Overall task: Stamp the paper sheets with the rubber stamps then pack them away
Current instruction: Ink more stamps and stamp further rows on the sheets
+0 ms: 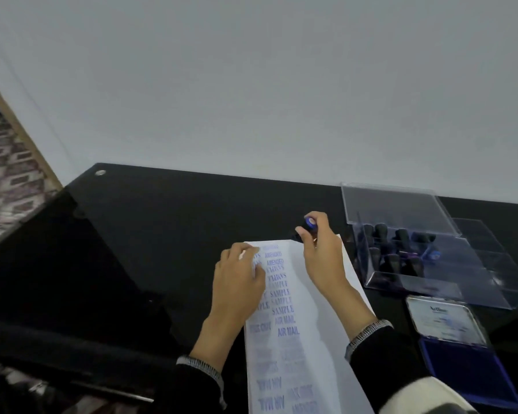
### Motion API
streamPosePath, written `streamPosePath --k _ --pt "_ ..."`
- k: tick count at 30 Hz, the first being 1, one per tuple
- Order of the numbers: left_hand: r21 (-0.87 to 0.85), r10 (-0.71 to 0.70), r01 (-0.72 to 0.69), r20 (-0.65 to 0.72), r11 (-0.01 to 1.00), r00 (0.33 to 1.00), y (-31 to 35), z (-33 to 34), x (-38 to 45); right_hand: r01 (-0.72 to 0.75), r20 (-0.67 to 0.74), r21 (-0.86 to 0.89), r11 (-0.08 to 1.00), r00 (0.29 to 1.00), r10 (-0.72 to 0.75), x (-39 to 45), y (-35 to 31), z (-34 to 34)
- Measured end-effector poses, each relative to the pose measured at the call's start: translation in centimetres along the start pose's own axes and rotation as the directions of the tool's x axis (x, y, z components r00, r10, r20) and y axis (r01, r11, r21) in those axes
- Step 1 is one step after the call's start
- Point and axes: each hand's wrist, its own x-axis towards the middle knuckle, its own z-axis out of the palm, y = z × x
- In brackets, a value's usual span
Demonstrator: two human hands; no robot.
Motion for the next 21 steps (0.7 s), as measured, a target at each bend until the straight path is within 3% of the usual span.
streamPosePath --k 4,11,21 --pt "-0.078 0.085 -0.081 0.054 0.994 0.995 0.3 1.1 1.6 0.039 0.063 -0.147 0.988 0.998 -0.030 1.7 1.8 1.6" --pt "0.008 0.113 -0.114 0.103 0.993 0.988 -0.1 1.9 3.2 0.092 0.101 -0.164 0.982 0.992 -0.076 1.6 3.4 3.0" --pt "0.049 0.120 -0.123 0.060 0.991 0.991 -0.3 3.0 3.0 0.141 0.124 -0.210 0.967 0.985 -0.117 1.3 3.2 2.9"
